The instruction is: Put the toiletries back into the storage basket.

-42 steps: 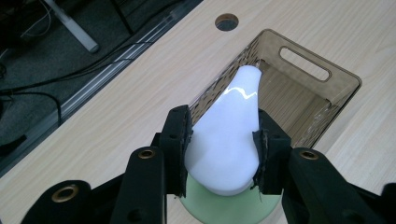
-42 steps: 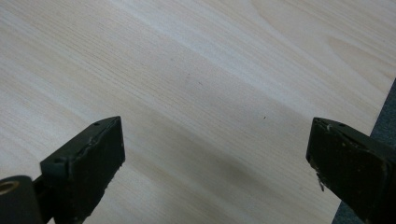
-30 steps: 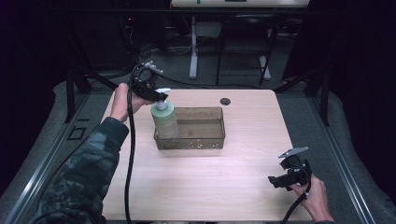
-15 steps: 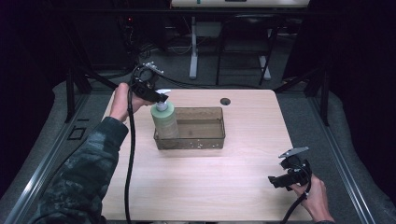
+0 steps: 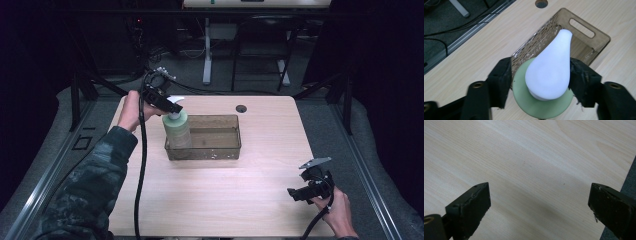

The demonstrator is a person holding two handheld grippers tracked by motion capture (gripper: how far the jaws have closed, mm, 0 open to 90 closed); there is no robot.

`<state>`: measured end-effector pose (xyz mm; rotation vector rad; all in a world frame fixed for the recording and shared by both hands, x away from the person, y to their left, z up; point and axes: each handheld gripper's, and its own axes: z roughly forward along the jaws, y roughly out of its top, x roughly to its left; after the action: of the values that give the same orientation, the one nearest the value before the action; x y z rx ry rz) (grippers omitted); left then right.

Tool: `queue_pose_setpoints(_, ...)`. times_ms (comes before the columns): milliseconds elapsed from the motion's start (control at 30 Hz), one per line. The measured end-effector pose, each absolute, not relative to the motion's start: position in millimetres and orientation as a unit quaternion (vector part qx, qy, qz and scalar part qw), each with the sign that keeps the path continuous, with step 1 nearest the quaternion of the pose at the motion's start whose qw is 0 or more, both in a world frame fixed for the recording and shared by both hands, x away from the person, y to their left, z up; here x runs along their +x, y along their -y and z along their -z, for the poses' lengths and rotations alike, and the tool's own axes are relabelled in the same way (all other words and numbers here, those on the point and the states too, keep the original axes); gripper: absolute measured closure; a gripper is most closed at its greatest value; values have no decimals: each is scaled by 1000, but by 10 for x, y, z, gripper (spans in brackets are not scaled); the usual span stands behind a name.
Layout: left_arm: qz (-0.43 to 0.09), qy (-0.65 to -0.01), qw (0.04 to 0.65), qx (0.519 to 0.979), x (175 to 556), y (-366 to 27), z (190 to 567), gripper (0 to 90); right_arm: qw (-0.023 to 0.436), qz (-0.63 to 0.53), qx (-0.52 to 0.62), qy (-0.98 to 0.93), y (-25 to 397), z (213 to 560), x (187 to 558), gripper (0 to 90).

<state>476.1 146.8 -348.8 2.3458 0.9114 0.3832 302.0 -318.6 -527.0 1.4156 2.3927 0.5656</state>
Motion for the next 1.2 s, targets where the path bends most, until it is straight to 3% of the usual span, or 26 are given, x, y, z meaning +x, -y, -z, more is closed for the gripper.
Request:
queue_pose_setpoints(267,-138,-347,312,874,4690,-1530,3441,147,151,-197,494,-833,3183,5272,3021,38)
queue_pose_setpoints(733,-131,-356,321,868,4508,-1597,3507,35,152,-198,494,-833,3180,5267,3020,38)
queue_pose_setpoints(1200,-124,-351,325,869,4194,-1681,3721,0,150,-199,494,-833,3175,5268,3019,36)
